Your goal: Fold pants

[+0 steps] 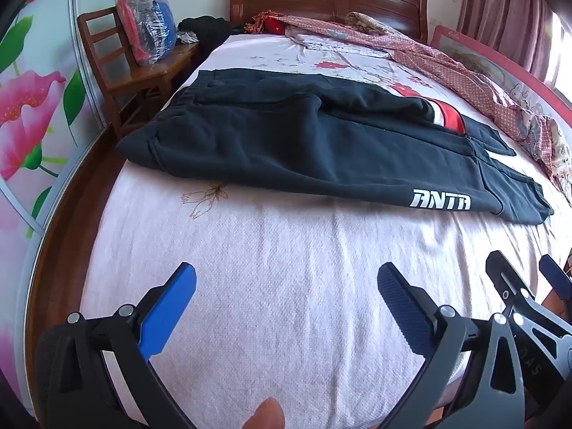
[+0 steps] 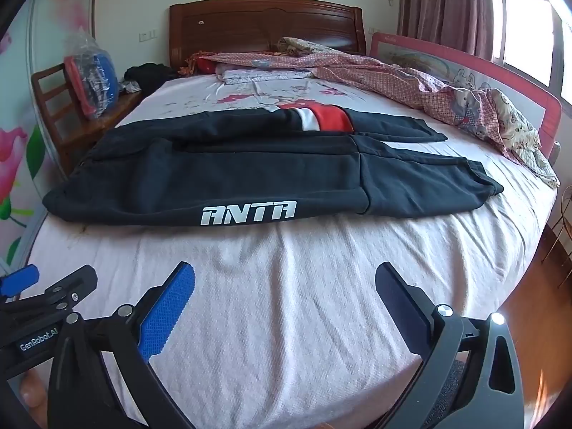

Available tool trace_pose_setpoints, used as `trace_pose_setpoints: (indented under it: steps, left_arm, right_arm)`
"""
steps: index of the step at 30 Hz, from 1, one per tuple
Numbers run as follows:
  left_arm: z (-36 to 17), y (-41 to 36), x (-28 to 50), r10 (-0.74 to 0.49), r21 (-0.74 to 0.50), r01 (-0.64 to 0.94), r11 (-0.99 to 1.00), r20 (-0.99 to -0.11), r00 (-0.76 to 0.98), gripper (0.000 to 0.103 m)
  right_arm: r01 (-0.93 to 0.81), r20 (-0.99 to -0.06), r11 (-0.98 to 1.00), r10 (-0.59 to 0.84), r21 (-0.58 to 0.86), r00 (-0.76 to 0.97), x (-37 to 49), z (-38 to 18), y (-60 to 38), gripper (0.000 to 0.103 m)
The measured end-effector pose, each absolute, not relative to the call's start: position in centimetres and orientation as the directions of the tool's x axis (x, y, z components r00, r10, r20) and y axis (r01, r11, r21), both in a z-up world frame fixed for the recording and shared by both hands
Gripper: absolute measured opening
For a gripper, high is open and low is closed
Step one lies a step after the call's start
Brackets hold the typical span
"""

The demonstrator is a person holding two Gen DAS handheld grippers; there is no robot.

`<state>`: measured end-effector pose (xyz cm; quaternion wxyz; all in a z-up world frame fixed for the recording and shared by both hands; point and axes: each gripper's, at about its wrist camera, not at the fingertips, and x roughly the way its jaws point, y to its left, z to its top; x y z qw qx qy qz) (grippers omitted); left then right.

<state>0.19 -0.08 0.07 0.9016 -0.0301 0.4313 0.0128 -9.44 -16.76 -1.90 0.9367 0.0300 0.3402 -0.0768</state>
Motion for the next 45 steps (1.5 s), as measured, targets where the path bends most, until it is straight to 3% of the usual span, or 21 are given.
trace_pose_setpoints:
  steps: [45]
  left_arm:
    - [0.34, 0.02, -0.45, 0.023, -0.018, -0.054, 0.998, -0.741, 0.671, 0.101]
  right_arm:
    - [0.162, -0.645, 0.987, -0.118, 0.008, 0.755, -9.46, -1.97, -16.77, 0.1]
